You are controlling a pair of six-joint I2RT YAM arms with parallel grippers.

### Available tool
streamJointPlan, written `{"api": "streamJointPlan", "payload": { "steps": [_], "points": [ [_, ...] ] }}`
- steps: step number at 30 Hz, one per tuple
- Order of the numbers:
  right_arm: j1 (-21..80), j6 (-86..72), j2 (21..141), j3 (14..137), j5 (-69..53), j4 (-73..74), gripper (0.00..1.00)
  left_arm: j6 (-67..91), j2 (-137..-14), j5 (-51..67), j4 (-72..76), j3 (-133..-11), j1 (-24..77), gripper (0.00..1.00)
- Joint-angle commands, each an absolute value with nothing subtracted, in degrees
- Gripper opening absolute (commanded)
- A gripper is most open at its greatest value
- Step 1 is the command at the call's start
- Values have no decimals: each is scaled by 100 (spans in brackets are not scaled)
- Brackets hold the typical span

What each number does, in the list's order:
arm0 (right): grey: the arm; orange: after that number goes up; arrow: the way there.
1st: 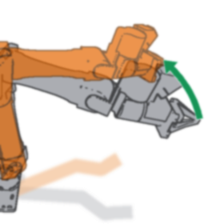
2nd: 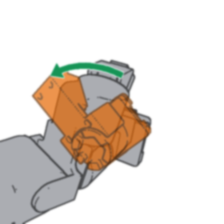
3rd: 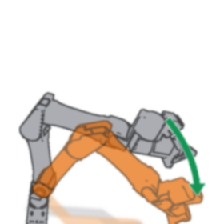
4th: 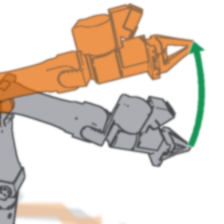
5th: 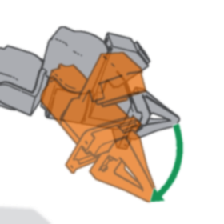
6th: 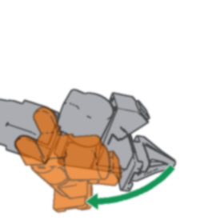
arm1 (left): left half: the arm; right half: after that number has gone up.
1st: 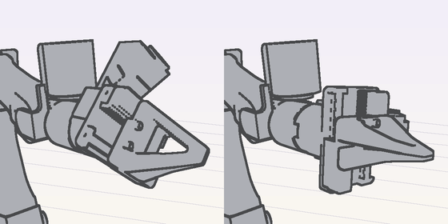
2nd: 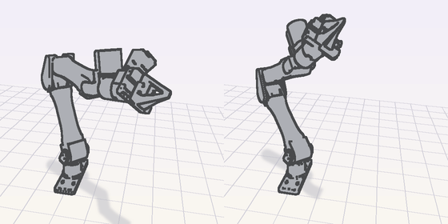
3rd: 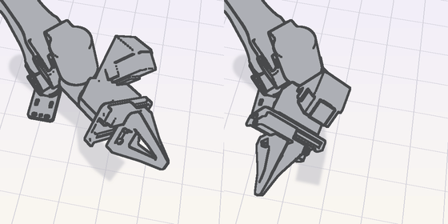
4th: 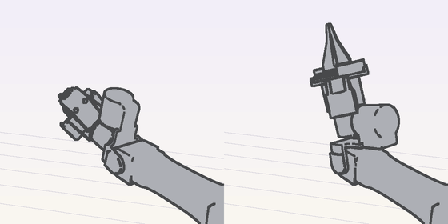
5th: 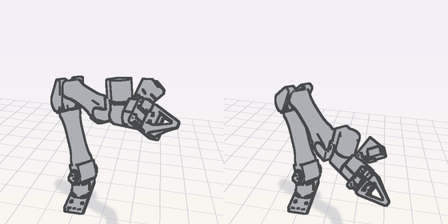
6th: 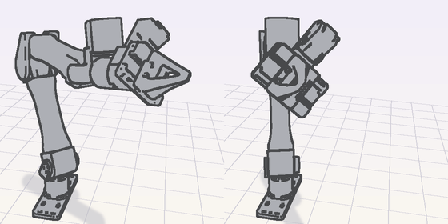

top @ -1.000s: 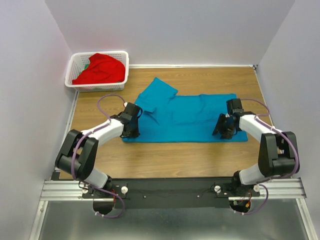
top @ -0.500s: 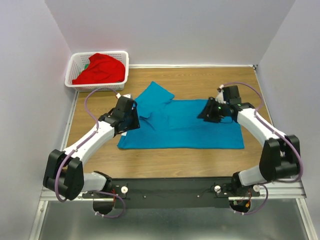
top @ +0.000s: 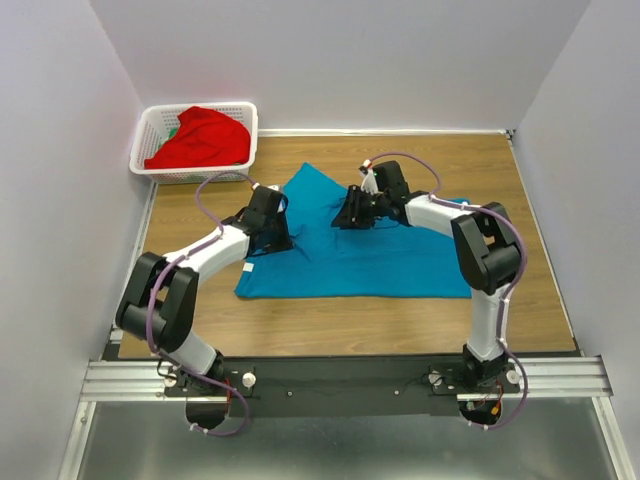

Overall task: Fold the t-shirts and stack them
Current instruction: Fold the tshirt

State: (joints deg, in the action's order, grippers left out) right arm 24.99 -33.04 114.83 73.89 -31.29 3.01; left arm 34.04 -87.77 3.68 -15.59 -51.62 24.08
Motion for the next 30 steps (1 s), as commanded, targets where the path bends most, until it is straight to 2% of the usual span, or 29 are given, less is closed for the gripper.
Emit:
{"api": "streamJointPlan", "payload": {
  "steps": [1,9,14,18,22,30],
  "points": [
    [2593,-3375,11899,7620,-3278,53,47,3208,-9140,475,-1424,-5659,2391,21],
    [2628,-3287,12260,7769,-3445,-105,46,3182,-9457,361,-1398,-5774,2391,21],
    [2645,-3252,12322,7778,-3568,-149,40,3173,-9606,325,-1362,-5862,2382,21],
    [2646,-3234,12305,7770,-3604,-150,29,3164,-9720,281,-1336,-5968,2373,21],
    [2646,-3173,12121,7691,-3507,-150,8,3120,-9826,202,-1353,-6152,2329,21],
    [2637,-2998,11690,7410,-2998,-149,1,3111,-10019,62,-1266,-6302,2206,21]
  ]
}}
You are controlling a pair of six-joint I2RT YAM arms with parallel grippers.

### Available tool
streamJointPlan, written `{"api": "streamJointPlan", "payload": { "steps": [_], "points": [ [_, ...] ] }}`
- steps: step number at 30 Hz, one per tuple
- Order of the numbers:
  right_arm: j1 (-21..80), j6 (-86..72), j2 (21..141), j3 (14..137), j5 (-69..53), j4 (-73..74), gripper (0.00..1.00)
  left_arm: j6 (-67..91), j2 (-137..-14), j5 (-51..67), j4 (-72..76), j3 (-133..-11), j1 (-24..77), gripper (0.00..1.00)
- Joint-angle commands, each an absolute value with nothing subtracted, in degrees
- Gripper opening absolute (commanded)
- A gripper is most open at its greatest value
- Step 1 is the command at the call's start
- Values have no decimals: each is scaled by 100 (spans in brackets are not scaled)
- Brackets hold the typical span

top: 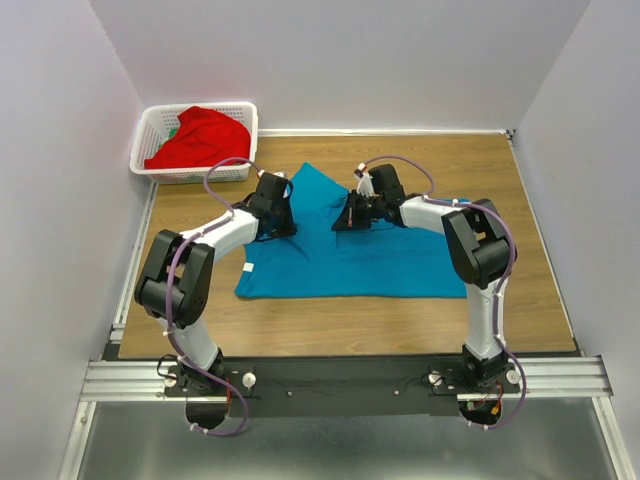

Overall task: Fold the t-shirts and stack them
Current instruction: Fold the tshirt

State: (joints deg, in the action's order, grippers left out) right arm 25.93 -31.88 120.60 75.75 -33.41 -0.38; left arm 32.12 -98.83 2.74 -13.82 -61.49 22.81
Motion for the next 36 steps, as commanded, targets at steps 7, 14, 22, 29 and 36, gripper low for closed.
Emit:
{"api": "streamJointPlan", "payload": {
  "steps": [7,14,22,29,36],
  "points": [
    [2645,-2883,11531,7207,-2734,-141,1,3111,-10143,44,-1099,-6328,2118,21],
    [2646,-2900,11487,6970,-2409,-149,1,3111,-10397,44,-1037,-6460,2066,21],
    [2646,-2918,11286,6838,-2030,-114,18,3050,-10652,44,-1081,-6732,1969,21],
    [2610,-2383,10671,7163,-951,834,45,2874,-9978,-386,-1432,-6821,1916,31],
    [2514,-2267,9880,6558,290,2310,47,2786,-9036,-536,-1854,-5872,1934,35]
  ]
}}
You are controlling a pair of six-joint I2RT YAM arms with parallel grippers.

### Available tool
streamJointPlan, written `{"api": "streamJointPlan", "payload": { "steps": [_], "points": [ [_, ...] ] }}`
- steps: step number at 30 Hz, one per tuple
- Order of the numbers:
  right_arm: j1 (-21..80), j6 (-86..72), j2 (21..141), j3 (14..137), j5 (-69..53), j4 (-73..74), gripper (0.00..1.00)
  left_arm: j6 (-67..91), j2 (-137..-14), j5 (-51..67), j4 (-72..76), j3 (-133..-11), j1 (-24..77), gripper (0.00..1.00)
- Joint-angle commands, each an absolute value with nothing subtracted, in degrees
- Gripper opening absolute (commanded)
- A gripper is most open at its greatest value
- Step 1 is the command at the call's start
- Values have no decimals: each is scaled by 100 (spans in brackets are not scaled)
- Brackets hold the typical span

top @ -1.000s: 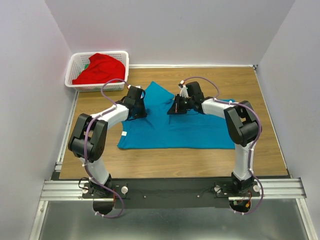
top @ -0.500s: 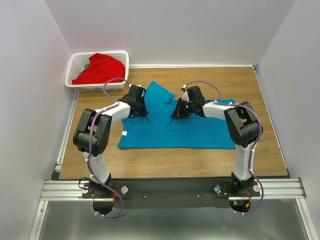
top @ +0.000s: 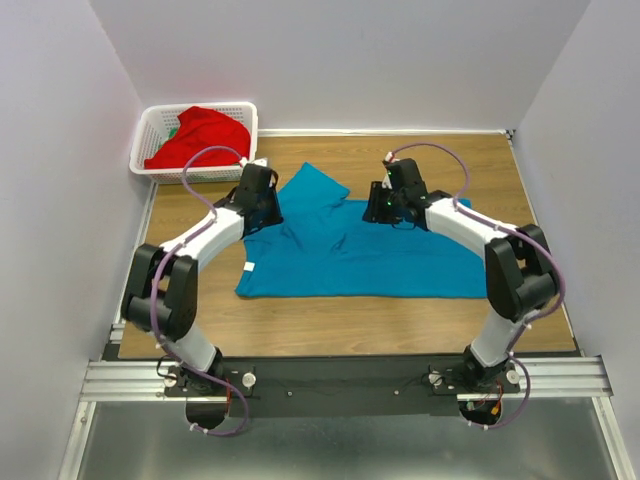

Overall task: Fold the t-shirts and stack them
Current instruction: Fold the tshirt

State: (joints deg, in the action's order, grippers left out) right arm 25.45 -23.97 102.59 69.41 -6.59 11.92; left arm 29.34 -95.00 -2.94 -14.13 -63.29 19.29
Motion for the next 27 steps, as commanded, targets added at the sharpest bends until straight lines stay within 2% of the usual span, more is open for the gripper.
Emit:
{"api": "streamJointPlan", "payload": {
  "steps": [1,12,16,22,27],
  "points": [
    [2514,-2311,9783,6444,299,2433,47,2769,-8957,-545,-2020,-5767,1951,35],
    [2522,-2786,8772,5204,544,3770,52,2883,-8270,-448,-3076,-4694,2496,36],
    [2522,-2865,8771,4878,624,3963,57,2953,-8358,-343,-3296,-4439,2531,36],
    [2522,-3049,8895,4395,413,4201,58,2962,-8358,-26,-3436,-4201,2549,37],
    [2522,-3155,8842,4544,395,4789,64,3049,-8218,465,-3717,-4236,2558,37]
  ]
}}
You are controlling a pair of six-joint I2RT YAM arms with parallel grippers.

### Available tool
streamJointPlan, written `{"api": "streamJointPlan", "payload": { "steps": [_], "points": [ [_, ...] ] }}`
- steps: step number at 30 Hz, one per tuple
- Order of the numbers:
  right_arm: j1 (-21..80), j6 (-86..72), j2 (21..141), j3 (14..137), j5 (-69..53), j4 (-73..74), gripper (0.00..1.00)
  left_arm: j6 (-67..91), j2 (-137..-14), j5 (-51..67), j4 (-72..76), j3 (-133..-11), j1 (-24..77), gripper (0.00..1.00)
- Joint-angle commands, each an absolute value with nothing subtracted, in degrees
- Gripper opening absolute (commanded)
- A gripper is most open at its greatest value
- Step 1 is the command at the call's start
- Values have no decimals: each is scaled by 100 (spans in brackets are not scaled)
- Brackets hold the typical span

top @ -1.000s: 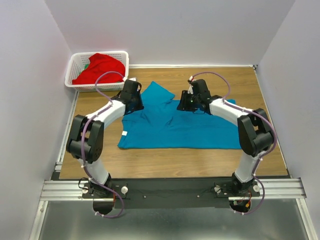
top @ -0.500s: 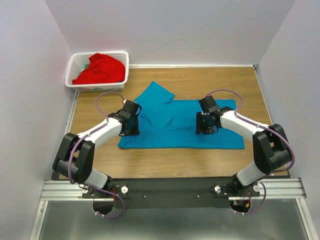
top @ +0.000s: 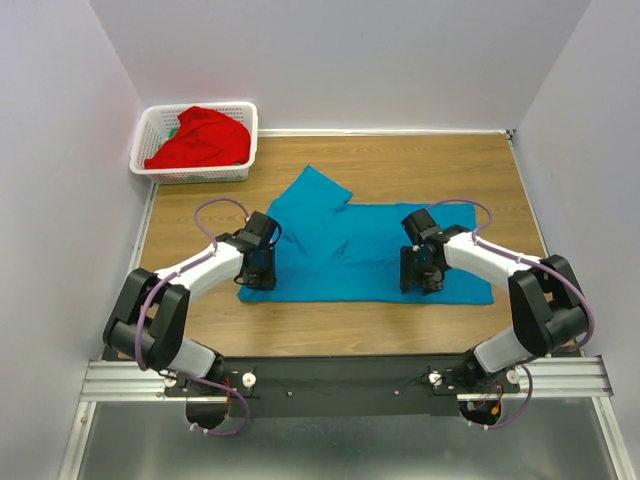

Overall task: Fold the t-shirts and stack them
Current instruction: Fold the tshirt

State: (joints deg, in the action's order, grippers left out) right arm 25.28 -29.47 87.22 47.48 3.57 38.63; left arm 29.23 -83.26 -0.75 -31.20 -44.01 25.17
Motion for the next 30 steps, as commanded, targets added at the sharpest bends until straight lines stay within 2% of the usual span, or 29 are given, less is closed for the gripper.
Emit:
{"api": "streamJointPlan", "payload": {
  "steps": [1,4,6,7,8,10,12,15,19,21,23,30],
  "points": [
    [2522,-3164,8824,4535,378,4886,64,3085,-8122,501,-3779,-4219,2566,37],
    [2522,-3164,8554,4605,474,5071,64,3146,-7656,291,-4181,-4271,2566,39],
    [2522,-3086,8403,4920,771,5089,64,3155,-7367,-155,-4332,-4490,2532,44],
    [2522,-3024,8315,5235,895,5089,64,3138,-7313,-280,-4359,-4613,2505,49],
    [2514,-2989,8297,5456,1044,5089,64,3120,-7243,-551,-4325,-4867,2418,60],
    [2496,-2804,8393,6043,1536,5080,64,2963,-7268,-772,-3992,-5210,2268,68],
    [2383,-2612,8524,6343,1818,5010,64,2788,-7495,-974,-3649,-5429,1971,72],
    [2102,-2418,8779,6748,1856,4774,63,2358,-8109,-915,-2876,-5895,1654,72],
    [1811,-2312,8964,6890,1355,4414,63,1996,-9200,-756,-2198,-6678,1442,57],
    [1741,-2285,9026,6908,1240,4290,63,1881,-9909,-512,-2232,-7328,1424,47],
    [1732,-2285,9053,6900,1178,4228,63,1732,-10299,-387,-2276,-7845,1424,42],
    [1530,-2197,9114,6715,1072,4070,63,1494,-11468,-256,-2628,-8806,1424,45]
  ]
}}
